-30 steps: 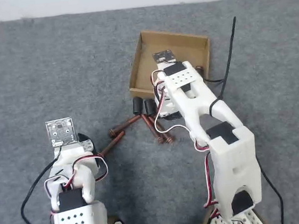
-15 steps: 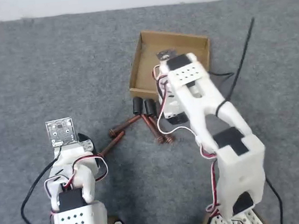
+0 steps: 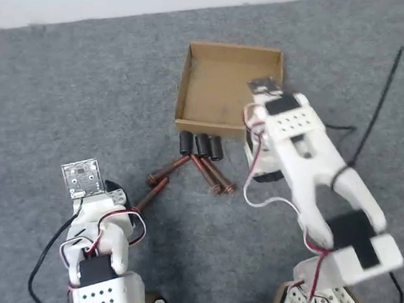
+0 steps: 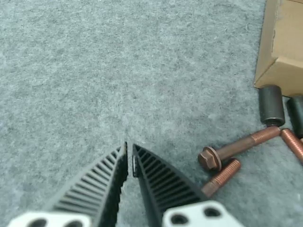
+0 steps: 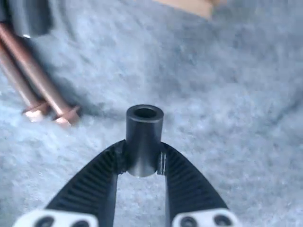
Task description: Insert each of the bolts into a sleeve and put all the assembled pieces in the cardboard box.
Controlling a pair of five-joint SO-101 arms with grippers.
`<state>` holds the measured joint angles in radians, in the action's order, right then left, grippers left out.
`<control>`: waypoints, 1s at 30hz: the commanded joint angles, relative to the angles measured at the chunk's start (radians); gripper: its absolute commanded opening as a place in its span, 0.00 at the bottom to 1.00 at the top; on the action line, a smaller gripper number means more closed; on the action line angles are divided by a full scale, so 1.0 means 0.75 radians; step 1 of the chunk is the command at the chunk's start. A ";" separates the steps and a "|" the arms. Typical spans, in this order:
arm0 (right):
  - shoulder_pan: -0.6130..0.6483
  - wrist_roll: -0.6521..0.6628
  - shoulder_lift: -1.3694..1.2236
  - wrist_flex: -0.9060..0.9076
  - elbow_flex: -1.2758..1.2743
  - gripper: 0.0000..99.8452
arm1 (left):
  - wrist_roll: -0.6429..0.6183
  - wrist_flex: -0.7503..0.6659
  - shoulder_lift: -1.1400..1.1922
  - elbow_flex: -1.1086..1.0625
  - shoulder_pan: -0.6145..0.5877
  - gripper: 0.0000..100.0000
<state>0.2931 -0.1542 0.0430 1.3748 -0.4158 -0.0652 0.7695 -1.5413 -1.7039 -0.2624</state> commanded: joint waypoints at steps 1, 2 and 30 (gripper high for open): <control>-0.073 0.016 0.197 -0.111 -0.176 0.01 | 0.006 -0.002 -0.031 0.015 0.006 0.01; -0.091 0.020 0.226 -0.152 -0.233 0.01 | 0.006 -0.002 -0.031 0.015 0.006 0.01; -0.206 0.025 0.412 -0.449 -0.563 0.01 | -0.092 0.831 0.902 1.145 0.168 0.01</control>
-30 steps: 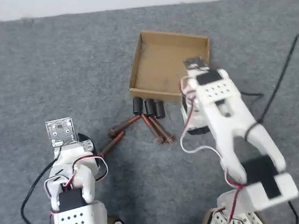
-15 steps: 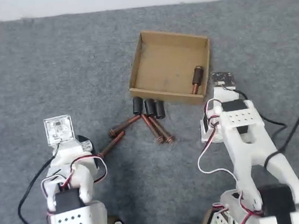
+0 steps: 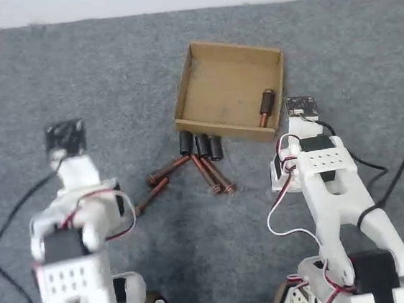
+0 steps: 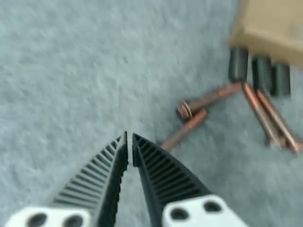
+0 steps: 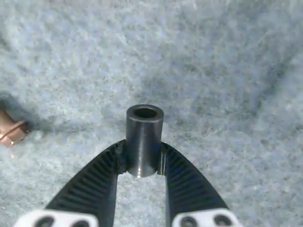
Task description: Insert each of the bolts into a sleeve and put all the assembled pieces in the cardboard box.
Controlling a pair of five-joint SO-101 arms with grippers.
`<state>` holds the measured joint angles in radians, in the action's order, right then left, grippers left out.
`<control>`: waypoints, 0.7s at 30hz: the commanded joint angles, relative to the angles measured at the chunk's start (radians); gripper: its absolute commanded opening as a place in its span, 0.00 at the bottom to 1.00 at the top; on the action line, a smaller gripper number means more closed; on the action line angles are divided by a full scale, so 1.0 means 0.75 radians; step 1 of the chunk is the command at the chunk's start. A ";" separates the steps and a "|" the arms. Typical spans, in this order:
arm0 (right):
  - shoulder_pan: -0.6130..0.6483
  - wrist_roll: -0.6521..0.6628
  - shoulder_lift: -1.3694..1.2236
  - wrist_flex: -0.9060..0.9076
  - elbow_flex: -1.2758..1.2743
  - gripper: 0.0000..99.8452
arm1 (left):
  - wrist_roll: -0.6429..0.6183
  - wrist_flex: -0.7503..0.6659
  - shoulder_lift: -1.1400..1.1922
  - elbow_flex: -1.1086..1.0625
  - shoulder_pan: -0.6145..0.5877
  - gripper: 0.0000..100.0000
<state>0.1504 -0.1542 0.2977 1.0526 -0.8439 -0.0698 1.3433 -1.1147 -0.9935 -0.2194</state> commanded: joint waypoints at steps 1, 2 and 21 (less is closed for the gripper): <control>-0.015 0.025 0.073 -0.019 0.008 0.01 | -0.143 0.063 0.399 0.218 0.149 0.01; -0.015 0.025 0.073 -0.019 0.008 0.01 | -0.203 0.063 0.456 0.236 0.188 0.01; -0.015 0.025 0.073 -0.021 0.008 0.01 | -0.434 -0.409 0.976 -0.050 0.381 0.01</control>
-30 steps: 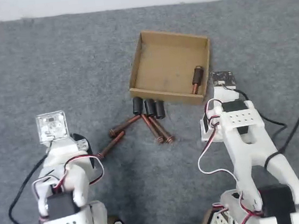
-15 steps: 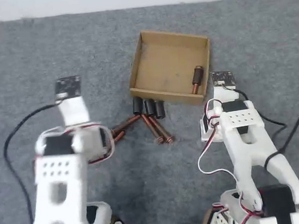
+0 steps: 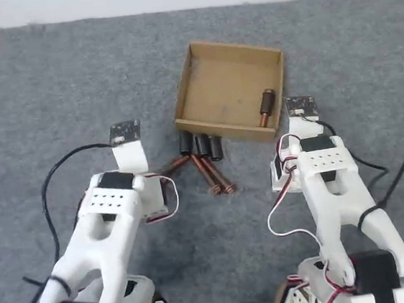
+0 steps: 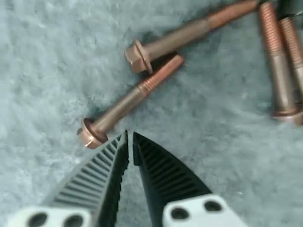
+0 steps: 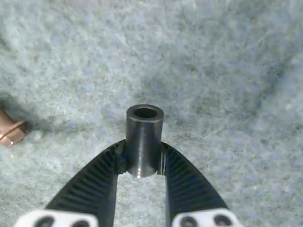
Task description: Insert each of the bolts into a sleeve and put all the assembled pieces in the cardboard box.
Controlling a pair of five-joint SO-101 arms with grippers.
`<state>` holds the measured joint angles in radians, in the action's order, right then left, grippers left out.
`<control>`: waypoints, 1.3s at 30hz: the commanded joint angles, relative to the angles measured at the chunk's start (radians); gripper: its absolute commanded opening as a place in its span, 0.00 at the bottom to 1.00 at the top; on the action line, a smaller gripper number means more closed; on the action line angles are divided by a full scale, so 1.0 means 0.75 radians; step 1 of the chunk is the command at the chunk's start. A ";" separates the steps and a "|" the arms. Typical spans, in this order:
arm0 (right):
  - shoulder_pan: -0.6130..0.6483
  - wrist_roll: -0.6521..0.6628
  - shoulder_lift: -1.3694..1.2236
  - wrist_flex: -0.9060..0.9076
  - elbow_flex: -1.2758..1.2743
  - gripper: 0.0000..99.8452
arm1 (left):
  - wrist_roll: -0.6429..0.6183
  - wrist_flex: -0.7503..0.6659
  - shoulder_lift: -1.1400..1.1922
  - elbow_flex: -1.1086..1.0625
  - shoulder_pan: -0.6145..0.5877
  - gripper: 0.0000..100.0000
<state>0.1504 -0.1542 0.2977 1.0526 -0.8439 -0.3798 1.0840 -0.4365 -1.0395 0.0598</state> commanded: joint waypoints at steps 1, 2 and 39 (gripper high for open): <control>-0.015 0.025 0.073 -0.021 0.008 0.01 | -0.020 -0.078 0.098 0.011 0.006 0.01; -0.015 0.025 0.073 -0.021 0.008 0.01 | -0.020 -0.098 0.125 0.011 0.006 0.01; -0.015 0.025 0.073 -0.032 0.006 0.01 | -0.035 -0.170 0.522 0.621 -0.346 0.01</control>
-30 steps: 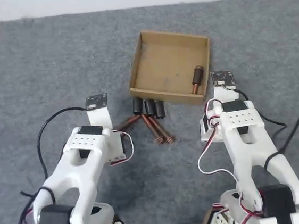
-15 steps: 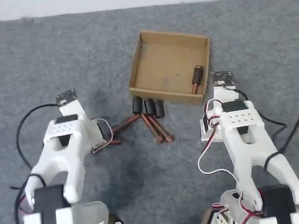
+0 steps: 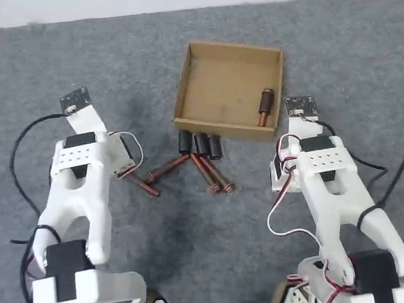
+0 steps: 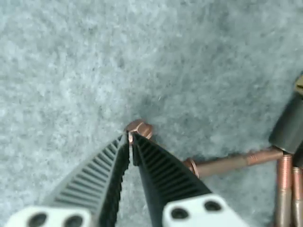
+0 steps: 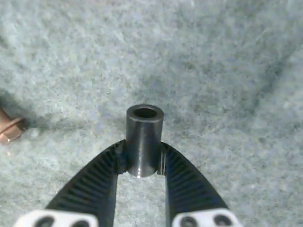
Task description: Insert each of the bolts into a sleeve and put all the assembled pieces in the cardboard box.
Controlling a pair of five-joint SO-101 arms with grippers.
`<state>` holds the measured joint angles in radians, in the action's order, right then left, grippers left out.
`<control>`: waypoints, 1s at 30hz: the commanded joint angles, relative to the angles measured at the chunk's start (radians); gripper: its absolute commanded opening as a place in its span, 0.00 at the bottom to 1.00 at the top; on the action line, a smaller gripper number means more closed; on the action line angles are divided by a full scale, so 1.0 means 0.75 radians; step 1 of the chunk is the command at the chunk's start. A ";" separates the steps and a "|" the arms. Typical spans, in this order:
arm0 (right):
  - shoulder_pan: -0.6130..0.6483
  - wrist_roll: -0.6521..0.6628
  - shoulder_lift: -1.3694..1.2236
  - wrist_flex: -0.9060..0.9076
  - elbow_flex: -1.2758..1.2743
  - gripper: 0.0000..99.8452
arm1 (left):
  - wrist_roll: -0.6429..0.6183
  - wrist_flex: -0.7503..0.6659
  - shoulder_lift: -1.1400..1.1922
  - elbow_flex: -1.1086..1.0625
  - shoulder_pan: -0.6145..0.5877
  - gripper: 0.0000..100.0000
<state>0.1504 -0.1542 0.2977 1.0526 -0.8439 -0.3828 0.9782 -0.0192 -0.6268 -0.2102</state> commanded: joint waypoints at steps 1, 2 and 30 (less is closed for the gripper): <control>-0.015 0.025 0.073 -0.044 -0.002 0.01 | -0.063 -0.027 -0.035 0.071 0.023 0.01; -0.015 0.027 0.073 -0.064 -0.016 0.01 | -0.119 -0.025 -0.035 0.069 0.029 0.01; -0.013 0.070 0.073 -0.085 -0.033 0.01 | -0.604 -0.074 -0.020 -0.126 0.041 0.19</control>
<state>0.1504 -0.1189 0.2977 0.9989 -0.8777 -0.8247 0.9920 -0.0192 -0.7004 -0.1765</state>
